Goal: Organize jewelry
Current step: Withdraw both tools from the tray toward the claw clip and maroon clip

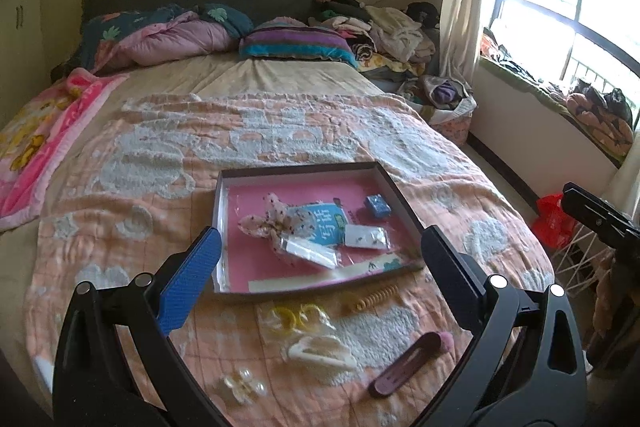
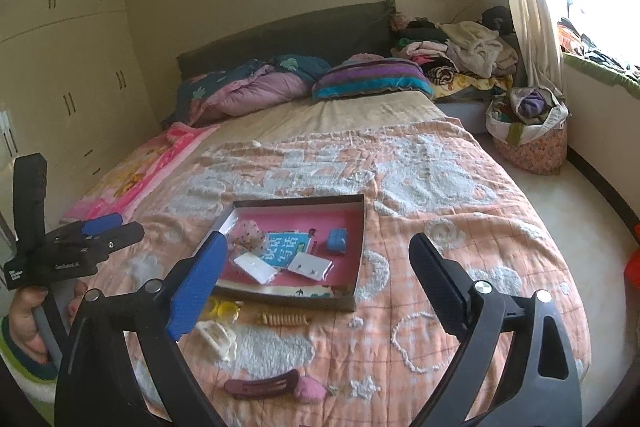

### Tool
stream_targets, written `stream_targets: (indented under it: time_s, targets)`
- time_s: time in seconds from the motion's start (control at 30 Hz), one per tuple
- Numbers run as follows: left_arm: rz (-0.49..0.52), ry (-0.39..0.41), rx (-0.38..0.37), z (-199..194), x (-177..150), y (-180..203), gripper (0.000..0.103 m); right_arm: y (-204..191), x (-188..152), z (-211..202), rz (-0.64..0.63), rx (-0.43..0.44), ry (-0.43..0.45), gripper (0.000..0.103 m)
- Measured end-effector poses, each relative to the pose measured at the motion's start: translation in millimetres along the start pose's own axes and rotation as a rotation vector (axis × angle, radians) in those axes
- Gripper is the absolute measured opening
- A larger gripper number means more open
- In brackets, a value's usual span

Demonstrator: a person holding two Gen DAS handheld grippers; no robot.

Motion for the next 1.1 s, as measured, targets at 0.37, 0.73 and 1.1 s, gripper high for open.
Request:
stream_targets:
  time_s: [0.37,0.73,1.1]
  targets:
    - [0.007,-0.031,0.019,-13.2,-29.4,8.8,0.093,-7.2,-25.5,-22.2,-0.051,0.019,-0.022,0.092]
    - [0.019,-0.074,0.030,-14.1,-57.7,19.6,0.093,-11.0,-51.2,-28.6,-0.119,0.013,-0.047,0.092]
    - [0.009,-0.094,0.015,-5.9,-81.9,26.7,0.093,-15.2,-81.6,-20.7,-0.190,-0.003,-0.104,0.092]
Point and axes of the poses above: each gripper's, at about its wrist camera, not at the fingertips, and z roughly the way its jaws point, y to its right, x to its top, the point moved 2 cm from there along z, roughly the way its jaws point
